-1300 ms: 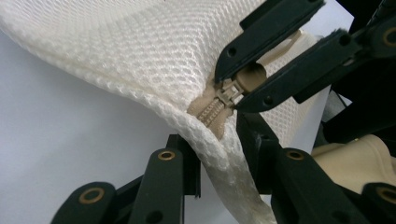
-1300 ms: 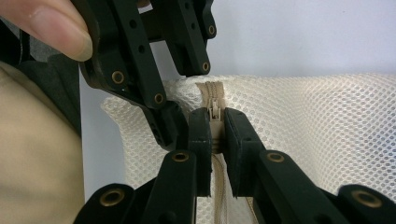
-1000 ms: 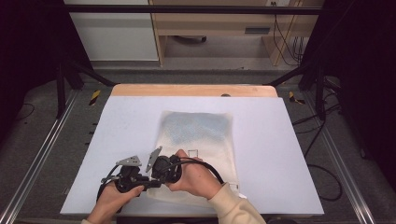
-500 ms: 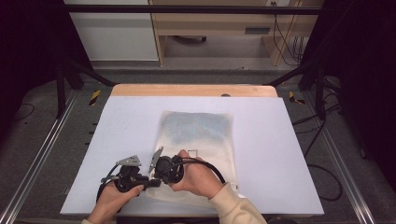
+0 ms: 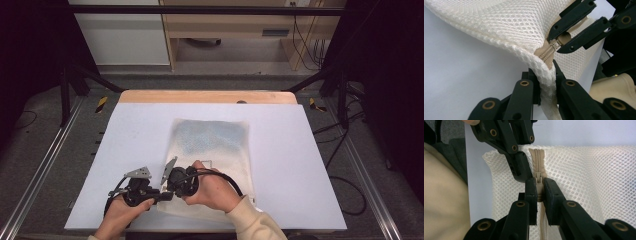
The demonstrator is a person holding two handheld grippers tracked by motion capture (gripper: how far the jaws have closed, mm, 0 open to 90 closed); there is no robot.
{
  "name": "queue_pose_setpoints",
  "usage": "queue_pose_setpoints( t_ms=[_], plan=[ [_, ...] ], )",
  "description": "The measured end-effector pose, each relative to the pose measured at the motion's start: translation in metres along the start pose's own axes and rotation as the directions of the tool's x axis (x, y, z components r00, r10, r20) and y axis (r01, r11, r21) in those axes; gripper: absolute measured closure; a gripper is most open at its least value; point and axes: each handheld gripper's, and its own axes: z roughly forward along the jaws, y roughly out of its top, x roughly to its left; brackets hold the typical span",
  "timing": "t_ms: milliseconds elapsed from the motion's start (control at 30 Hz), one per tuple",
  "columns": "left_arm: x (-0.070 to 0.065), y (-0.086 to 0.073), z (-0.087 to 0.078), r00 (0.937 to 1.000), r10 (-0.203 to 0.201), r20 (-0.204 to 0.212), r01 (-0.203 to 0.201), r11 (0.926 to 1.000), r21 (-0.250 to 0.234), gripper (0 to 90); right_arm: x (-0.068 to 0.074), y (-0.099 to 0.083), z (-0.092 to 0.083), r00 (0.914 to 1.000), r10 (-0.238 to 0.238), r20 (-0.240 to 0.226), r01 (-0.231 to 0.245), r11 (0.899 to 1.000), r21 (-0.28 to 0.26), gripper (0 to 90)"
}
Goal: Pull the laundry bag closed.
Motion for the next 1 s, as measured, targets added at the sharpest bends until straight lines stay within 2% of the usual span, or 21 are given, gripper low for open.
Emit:
queue_pose_setpoints(
  t_ms=[267,1000],
  plan=[
    [-0.0023,-0.0002,0.0037,1.0,0.01,0.001,-0.01,0.9999,0.008,84.3,-0.0001,-0.0023,-0.001,1.0,0.0,0.001,0.0,1.0,0.001,81.9],
    [-0.007,0.0004,0.0023,0.9997,0.023,-0.012,-0.024,0.9995,-0.022,84.3,0.0015,-0.0051,-0.0049,0.9998,0.021,0.007,-0.021,1.0,0.001,81.9]
  ],
)
